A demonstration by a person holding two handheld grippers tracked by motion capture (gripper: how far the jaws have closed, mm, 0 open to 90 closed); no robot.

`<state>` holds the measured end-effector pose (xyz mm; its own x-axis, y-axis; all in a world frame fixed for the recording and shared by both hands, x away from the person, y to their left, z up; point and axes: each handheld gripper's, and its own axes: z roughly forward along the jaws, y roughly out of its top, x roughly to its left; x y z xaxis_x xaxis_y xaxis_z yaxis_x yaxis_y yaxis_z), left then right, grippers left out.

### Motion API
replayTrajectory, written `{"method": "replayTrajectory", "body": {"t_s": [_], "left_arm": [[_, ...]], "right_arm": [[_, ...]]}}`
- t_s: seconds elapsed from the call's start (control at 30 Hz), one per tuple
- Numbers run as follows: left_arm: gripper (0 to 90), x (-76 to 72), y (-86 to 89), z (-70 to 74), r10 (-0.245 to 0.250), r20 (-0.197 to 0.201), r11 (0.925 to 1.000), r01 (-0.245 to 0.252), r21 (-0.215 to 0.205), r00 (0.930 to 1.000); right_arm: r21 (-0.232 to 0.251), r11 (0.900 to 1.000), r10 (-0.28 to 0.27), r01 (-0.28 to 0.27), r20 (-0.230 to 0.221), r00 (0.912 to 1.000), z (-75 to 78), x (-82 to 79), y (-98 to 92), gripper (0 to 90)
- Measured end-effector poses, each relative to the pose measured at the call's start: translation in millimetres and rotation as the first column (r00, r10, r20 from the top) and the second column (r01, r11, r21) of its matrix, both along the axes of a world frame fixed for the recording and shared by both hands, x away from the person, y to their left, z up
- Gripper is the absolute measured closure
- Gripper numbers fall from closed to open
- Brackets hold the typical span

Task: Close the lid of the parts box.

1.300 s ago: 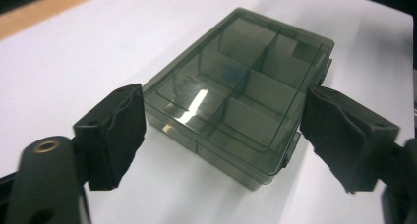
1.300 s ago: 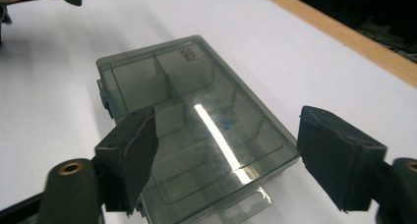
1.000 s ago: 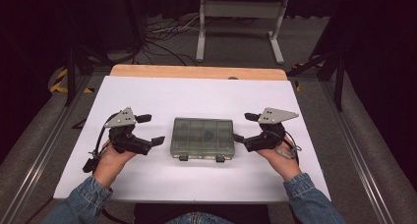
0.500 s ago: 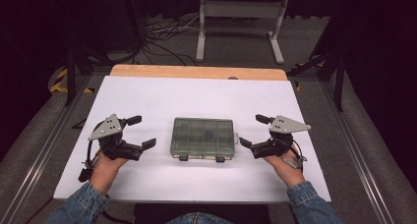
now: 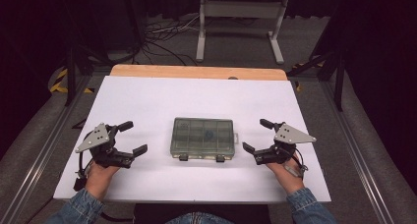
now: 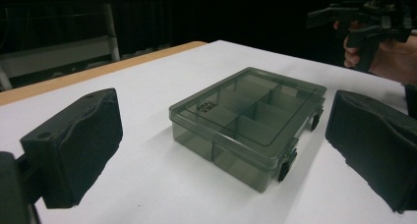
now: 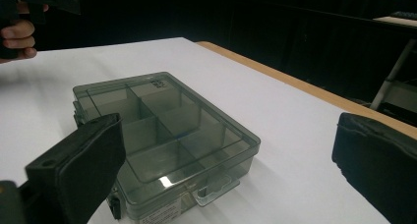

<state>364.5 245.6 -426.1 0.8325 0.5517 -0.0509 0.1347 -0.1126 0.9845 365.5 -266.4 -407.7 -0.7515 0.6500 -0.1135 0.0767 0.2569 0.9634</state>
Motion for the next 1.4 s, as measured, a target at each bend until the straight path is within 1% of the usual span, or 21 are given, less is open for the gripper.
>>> {"method": "replayTrajectory", "body": {"t_s": [0.03, 0.07, 0.1, 0.17, 0.23, 0.33, 0.37, 0.4, 0.43, 0.53, 0.6, 0.67, 0.7, 0.77, 0.83, 0.9, 0.97, 1.1, 1.17, 1.3, 1.4], "left_arm": [[1.5, 0.0, 0.0, 0.0, 0.0, 0.0, 1.0, 0.0, 0.0, 1.0], [1.5, -1.6, 2.0, -4.6, 0.016, 0.023, 0.9997, -0.016, -0.02, 0.9996], [1.2, -2.2, 2.9, -6.4, 0.018, 0.03, 0.9995, -0.017, -0.027, 0.9994], [1.0, -3.6, 4.6, -9.9, 0.03, 0.038, 0.9993, -0.029, -0.024, 0.9988], [1.5, -4.0, 6.4, -14.0, 0.032, 0.025, 0.9995, -0.032, 0.003, 0.9992], [1.5, -5.7, 7.3, -19.7, 0.032, 0.0, 0.9995, -0.032, -0.005, 0.9995], [1.5, -5.9, 7.6, -22.1, 0.035, 0.003, 0.9994, -0.035, -0.008, 0.9994], [1.5, -6.0, 8.4, -23.2, 0.028, 0.001, 0.9996, -0.028, 0.005, 0.9996], [1.5, -6.9, 7.7, -24.4, 0.028, -0.009, 0.9996, -0.028, -0.003, 0.9996], [1.5, -7.6, 8.7, -26.9, 0.034, -0.002, 0.9993, -0.034, 0.018, 0.9994], [1.5, -8.0, 8.8, -28.6, 0.036, -0.007, 0.9993, -0.036, 0.006, 0.9993], [1.7, -7.6, 10.1, -29.3, 0.029, -0.015, 0.9995, -0.029, 0.014, 0.9995], [1.7, -7.1, 10.2, -30.0, 0.033, -0.008, 0.9994, -0.033, 0.009, 0.9994], [1.7, -7.2, 10.5, -31.4, 0.026, -0.013, 0.9994, -0.026, 0.022, 0.9996], [1.7, -8.1, 10.8, -33.0, 0.019, -0.009, 0.9986, -0.019, 0.05, 0.9998], [1.7, -8.9, 11.0, -34.7, 0.012, -0.007, 0.9984, -0.011, 0.056, 0.9999], [1.7, -10.5, 11.2, -35.7, 0.012, -0.012, 0.999, -0.011, 0.042, 0.9999], [1.7, -9.7, 12.9, -35.3, 0.012, -0.018, 0.9992, -0.011, 0.038, 0.9998], [1.9, -9.5, 12.0, -35.6, 0.011, -0.033, 0.9995, -0.01, 0.03, 0.9994], [2.0, -8.7, 13.6, -34.7, 0.019, -0.03, 0.9995, -0.019, 0.027, 0.9994], [2.2, -8.6, 14.1, -34.5, 0.028, -0.036, 0.9996, -0.028, 0.009, 0.999]], "right_arm": [[0.005, 1.0, 0.001, -0.001, 0.001, 1.0, -0.9, -0.4, 0.0, 0.1], [0.003, 1.0, 0.0, 0.0, 0.006, 1.0, -2.1, -1.2, -0.2, 0.0], [0.004, 1.0, 0.001, -0.001, 0.013, 0.9999, -3.0, -1.4, -0.2, 0.0], [0.004, 1.0, 0.002, -0.002, 0.012, 0.9999, -3.7, -2.1, -0.3, 0.1], [0.011, 1.0, 0.004, -0.004, 0.025, 0.9997, -7.5, -4.2, -0.8, 0.0], [0.016, 1.0, 0.003, -0.004, 0.037, 0.9993, -11.2, -5.4, -2.4, 0.0], [0.018, 1.0, -0.001, 0.0, 0.035, 0.9994, -12.0, -6.2, -2.7, 0.0], [0.019, 1.0, 0.002, -0.003, 0.044, 0.999, -13.5, -6.4, -3.2, 0.0], [0.018, 1.0, 0.0, -0.001, 0.05, 0.9988, -14.7, -6.9, -3.5, 0.0], [0.018, 1.0, -0.004, 0.003, 0.041, 0.9991, -19.3, -7.5, -3.7, 0.0], [0.017, 1.0, -0.007, 0.006, 0.04, 0.9992, -21.1, -7.9, -3.8, 0.0], [0.018, 1.0, -0.005, 0.004, 0.042, 0.9991, -24.7, -8.7, -2.9, 0.0], [0.014, 1.0, -0.006, 0.005, 0.042, 0.9991, -25.5, -9.2, -2.4, 0.0], [0.015, 1.0, -0.001, 0.001, 0.047, 0.9989, -26.7, -9.7, -1.3, 0.0], [0.018, 1.0, -0.002, 0.001, 0.047, 0.9989, -27.8, -10.1, -0.7, 0.0], [0.023, 1.0, -0.003, 0.002, 0.043, 0.9991, -29.2, -9.8, -1.5, 0.0], [0.032, 0.999, -0.008, 0.007, 0.034, 0.9994, -31.3, -9.0, -2.2, 0.0], [0.037, 0.999, -0.018, 0.017, 0.026, 0.9995, -34.8, -7.7, -3.2, 0.0], [0.033, 0.999, -0.018, 0.017, 0.018, 0.9997, -36.4, -7.0, -3.0, 0.0], [0.027, 0.999, -0.017, 0.017, 0.012, 0.9998, -37.3, -6.2, -2.1, 0.0], [0.024, 1.0, -0.016, 0.016, 0.015, 0.9998, -37.0, -6.3, -1.5, 0.0]]}}
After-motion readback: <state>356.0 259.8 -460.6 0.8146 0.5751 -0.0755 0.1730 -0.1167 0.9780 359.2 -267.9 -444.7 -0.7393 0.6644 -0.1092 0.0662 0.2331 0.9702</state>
